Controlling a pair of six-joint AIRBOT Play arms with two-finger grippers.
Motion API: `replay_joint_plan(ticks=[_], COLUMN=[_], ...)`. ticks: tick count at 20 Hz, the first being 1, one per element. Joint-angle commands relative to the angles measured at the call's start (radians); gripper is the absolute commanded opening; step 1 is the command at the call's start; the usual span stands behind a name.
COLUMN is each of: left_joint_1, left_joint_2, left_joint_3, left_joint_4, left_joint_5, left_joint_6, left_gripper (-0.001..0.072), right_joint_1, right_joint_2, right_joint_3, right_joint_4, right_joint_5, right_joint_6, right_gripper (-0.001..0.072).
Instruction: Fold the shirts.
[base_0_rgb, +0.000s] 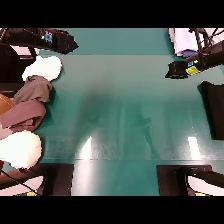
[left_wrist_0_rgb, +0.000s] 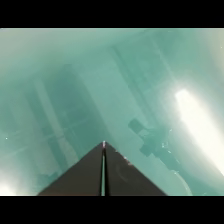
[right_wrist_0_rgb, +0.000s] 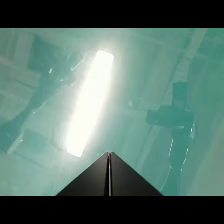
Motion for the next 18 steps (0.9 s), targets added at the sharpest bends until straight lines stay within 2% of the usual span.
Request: replay_joint_plan(ticks=[1, 11, 17, 18], left_joint_1=[-0.001, -0.001, -0.001, -0.001], left_joint_2=[0.000, 0.000, 0.000, 0.000], left_joint_3=[0.000, 0.000, 0.000, 0.000], left_joint_4=[0.000, 0.000, -0.030, 0.003], left_joint_5=[0.000, 0.000, 0.106, 0.135], left_joint_6=[0.000, 0.000, 0.005, 0.020], left_gripper=[0.0024, 0.0024, 0.0028, 0.0258], right_joint_1=[0.004, 0.005, 0.005, 0.005], right_joint_2=[0.000, 0.000, 0.000, 0.000], right_joint_3=[0.001, 0.001, 0.001, 0.001], right_joint_4=[0.002, 0.003, 0.003, 0.003], right_joint_5=[-0.009, -0.011, -0.006, -0.006], right_joint_6=[0.000, 0.001, 0.001, 0.001], right_gripper=[0.0013, 0.0013, 0.0013, 0.0013])
